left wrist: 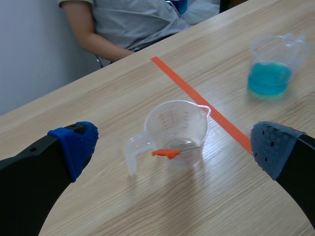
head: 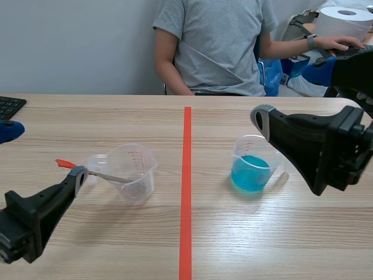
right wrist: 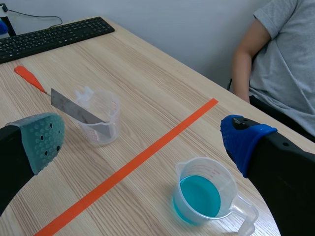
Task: Do the redox reaction experiment.
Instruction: 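Return to the home posture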
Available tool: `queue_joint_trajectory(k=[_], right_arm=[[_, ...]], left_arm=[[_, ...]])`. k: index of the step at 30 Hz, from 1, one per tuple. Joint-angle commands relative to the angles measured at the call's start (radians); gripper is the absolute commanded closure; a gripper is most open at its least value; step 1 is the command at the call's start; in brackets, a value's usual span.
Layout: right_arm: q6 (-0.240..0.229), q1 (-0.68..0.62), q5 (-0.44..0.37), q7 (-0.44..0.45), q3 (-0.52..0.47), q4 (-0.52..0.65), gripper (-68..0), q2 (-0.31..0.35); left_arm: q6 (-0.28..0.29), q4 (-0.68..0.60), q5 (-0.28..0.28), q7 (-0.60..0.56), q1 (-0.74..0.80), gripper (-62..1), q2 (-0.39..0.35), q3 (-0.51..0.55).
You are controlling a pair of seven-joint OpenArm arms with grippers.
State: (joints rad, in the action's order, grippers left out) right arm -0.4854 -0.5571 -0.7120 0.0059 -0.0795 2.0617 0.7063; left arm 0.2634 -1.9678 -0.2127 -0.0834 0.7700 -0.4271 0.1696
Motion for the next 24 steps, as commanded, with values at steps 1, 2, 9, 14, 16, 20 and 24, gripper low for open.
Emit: queue_joint_trajectory(k=[1, 2, 9, 14, 16, 20, 24], right_arm=[[0.007, 0.017, -0.023, 0.015, -0.012, 0.008, -67.9, 0.002], [0.007, 0.017, -0.029, 0.015, -0.012, 0.008, -67.9, 0.002], [0.007, 0.017, -0.042, 0.014, -0.012, 0.008, -67.9, 0.002], [0.008, 0.017, -0.045, 0.015, -0.012, 0.008, -67.9, 0.002], [0.008, 0.017, -0.045, 0.014, -0.012, 0.008, -67.9, 0.002], [0.008, 0.017, -0.045, 0.011, -0.012, 0.008, -67.9, 0.002], [0.008, 0.017, -0.045, 0.007, -0.012, 0.008, -67.9, 0.002]], left_arm=[[-0.005, -0.006, -0.008, -0.018, 0.008, -62.3, 0.0, -0.012], [-0.005, -0.006, -0.008, -0.018, 0.007, -62.3, 0.0, -0.018], [-0.006, -0.006, -0.031, 0.0, -0.022, -62.3, 0.0, -0.026], [-0.016, -0.006, -0.03, 0.017, -0.039, -62.3, 0.018, -0.025], [-0.017, -0.006, -0.03, 0.029, -0.042, -62.3, 0.03, -0.024], [-0.017, -0.006, -0.031, 0.029, -0.042, -62.3, 0.036, -0.024], [-0.017, -0.006, -0.031, 0.027, -0.042, -62.3, 0.036, -0.024]])
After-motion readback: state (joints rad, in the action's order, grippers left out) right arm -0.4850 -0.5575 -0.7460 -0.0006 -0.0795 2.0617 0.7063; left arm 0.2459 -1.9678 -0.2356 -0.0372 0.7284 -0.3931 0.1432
